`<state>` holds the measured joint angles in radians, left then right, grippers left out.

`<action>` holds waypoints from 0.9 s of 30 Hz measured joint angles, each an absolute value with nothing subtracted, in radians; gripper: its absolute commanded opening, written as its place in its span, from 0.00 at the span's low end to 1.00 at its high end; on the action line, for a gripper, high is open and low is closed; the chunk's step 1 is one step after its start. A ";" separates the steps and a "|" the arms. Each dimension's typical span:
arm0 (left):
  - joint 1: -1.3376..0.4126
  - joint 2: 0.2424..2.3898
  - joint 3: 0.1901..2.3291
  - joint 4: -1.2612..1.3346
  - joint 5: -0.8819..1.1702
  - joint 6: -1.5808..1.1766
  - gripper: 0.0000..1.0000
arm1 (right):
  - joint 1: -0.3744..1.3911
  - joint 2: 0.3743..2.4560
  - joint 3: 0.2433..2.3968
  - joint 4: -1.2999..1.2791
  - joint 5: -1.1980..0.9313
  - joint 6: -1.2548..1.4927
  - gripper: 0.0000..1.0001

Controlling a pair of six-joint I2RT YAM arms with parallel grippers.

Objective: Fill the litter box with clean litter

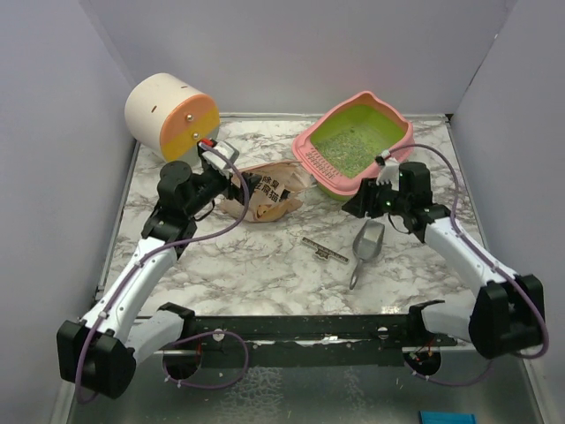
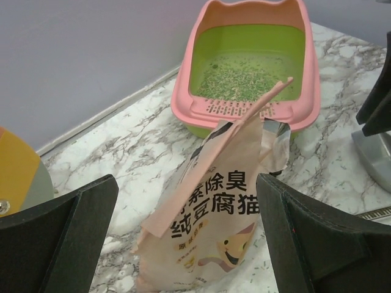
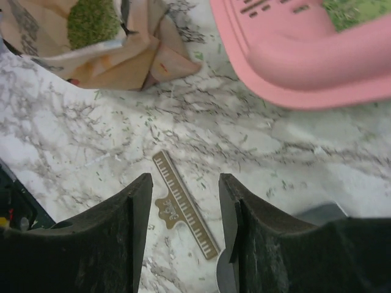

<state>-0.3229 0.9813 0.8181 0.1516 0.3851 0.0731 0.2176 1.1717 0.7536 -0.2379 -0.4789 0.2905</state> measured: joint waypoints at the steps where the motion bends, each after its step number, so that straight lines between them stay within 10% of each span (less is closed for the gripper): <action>1: -0.323 1.001 0.826 0.151 0.385 0.085 0.99 | 0.218 1.205 0.770 -0.215 -0.502 0.285 0.48; 13: -0.321 1.227 0.937 0.152 0.448 0.241 0.97 | 0.233 1.566 0.984 0.093 -0.799 0.180 0.49; 17: -0.312 1.261 0.938 0.148 0.469 0.273 0.65 | 0.256 1.641 1.036 0.140 -0.864 0.131 0.49; 21: -0.290 1.281 0.938 0.146 0.484 0.295 0.06 | 0.303 1.700 1.063 0.152 -0.896 0.072 0.49; 27: -0.223 1.277 0.938 0.147 0.494 0.274 0.00 | 0.330 1.738 1.062 0.185 -0.920 0.028 0.49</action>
